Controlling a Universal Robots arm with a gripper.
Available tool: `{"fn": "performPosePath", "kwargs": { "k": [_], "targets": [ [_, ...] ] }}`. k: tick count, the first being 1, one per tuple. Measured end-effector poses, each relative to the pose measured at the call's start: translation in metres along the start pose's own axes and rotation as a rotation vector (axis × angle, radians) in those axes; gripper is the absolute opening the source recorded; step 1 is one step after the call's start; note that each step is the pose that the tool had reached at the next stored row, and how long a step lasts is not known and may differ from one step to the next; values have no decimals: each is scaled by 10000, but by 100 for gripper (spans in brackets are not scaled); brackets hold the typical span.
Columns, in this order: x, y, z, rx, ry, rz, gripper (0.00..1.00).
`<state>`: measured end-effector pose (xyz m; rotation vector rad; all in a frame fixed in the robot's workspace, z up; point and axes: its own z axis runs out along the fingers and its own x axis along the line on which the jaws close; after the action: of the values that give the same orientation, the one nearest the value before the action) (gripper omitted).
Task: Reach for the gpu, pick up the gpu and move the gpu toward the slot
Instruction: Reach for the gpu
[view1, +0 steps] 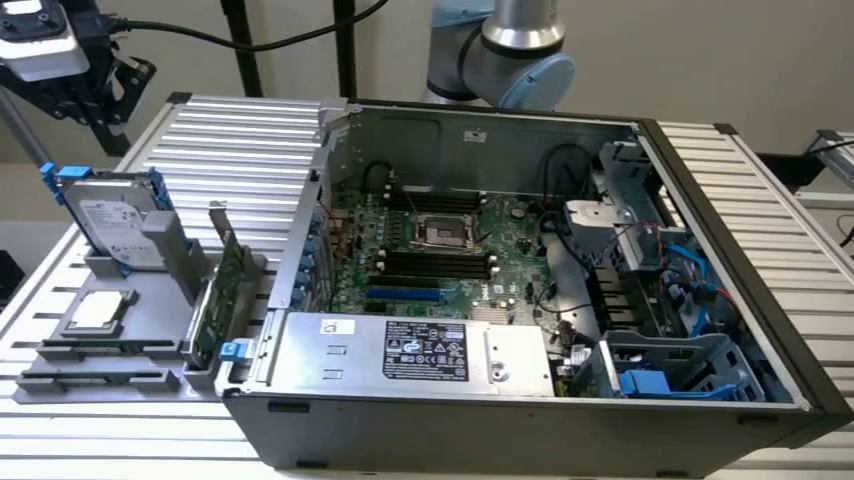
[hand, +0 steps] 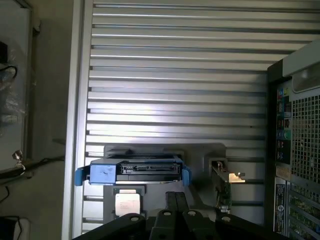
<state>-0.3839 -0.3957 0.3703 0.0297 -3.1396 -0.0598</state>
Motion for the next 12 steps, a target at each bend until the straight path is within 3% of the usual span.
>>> {"fn": "performPosePath", "kwargs": {
  "k": [5,12],
  "targets": [
    [-161,-122,5,-1,-1,-1,11],
    [-269,-288,40,28,-16,-2,11]
  ]
}}
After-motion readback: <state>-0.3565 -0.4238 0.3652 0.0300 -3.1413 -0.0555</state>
